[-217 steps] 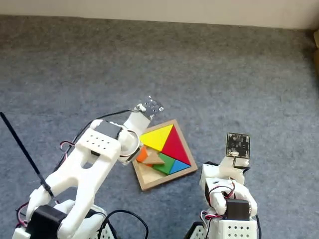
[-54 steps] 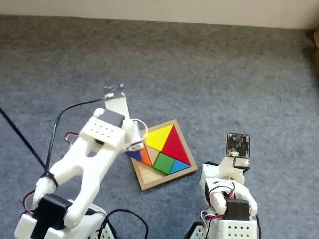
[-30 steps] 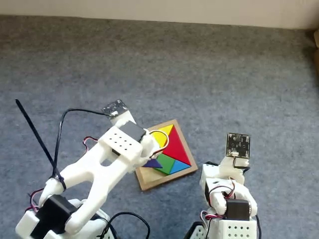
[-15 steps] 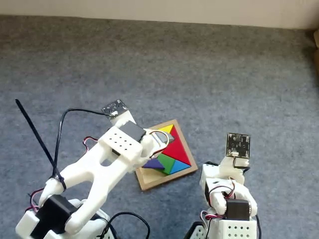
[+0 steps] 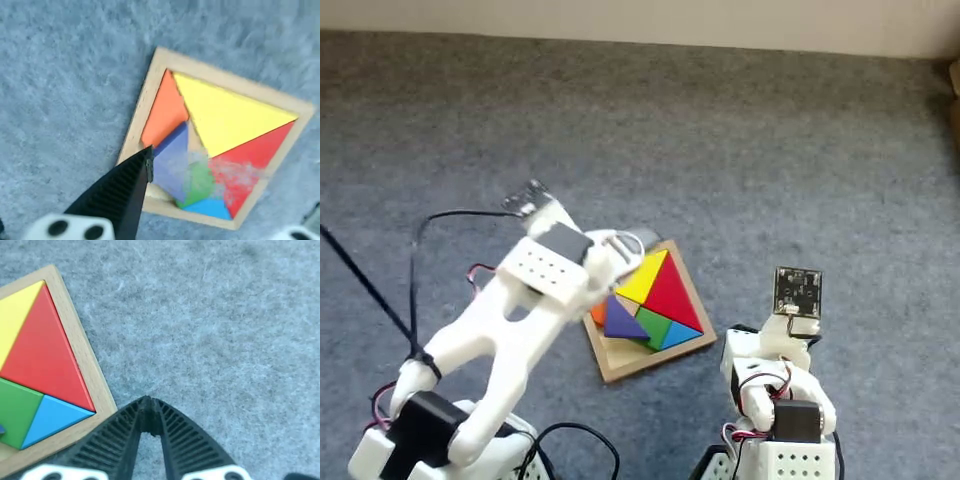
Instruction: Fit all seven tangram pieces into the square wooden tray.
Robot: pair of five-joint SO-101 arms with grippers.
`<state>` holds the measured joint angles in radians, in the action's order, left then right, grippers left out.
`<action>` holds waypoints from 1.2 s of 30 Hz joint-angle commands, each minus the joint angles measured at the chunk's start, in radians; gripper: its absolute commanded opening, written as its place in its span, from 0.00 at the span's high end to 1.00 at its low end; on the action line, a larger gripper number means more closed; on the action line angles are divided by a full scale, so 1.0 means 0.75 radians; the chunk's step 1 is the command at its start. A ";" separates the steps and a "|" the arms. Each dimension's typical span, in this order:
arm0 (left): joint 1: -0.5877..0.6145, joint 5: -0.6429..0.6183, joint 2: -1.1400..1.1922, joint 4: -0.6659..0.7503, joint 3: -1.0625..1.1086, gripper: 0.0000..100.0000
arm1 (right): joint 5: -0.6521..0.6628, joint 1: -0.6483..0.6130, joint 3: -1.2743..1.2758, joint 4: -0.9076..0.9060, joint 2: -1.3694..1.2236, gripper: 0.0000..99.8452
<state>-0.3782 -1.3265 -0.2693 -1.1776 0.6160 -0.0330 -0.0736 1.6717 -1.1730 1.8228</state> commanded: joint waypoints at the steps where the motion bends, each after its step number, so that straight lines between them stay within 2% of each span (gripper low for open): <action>1: 0.075 -0.010 -0.052 -0.002 -0.138 0.51 | -0.012 0.015 0.187 -0.009 0.017 0.99; 5: 0.089 0.004 -0.052 0.002 -0.163 0.51 | -0.012 0.015 0.187 -0.009 0.017 0.99; 9: 0.091 0.164 -0.052 0.002 -0.199 0.52 | -0.012 0.015 0.187 -0.009 0.017 0.99; 14: 0.093 0.280 -0.042 -0.008 -0.181 0.52 | -0.012 0.015 0.187 -0.009 0.017 0.99; 22: 0.107 0.297 -0.054 -0.008 -0.066 0.52 | -0.012 0.015 0.187 -0.009 0.017 0.99; 25: 0.128 0.358 -0.054 -0.002 -0.066 0.61 | -0.012 0.015 0.187 -0.009 0.017 0.99; 32: 0.159 0.550 -0.054 0.000 -0.107 1.00 | -0.012 0.015 0.187 -0.009 0.017 0.99; 36: 0.173 0.646 -0.052 0.000 -0.105 0.95 | -0.012 0.015 0.187 -0.009 0.017 0.99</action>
<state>-0.2693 -0.9060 -0.2693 -1.1776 0.5762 -0.0330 -0.0736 1.6717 -1.1730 1.8228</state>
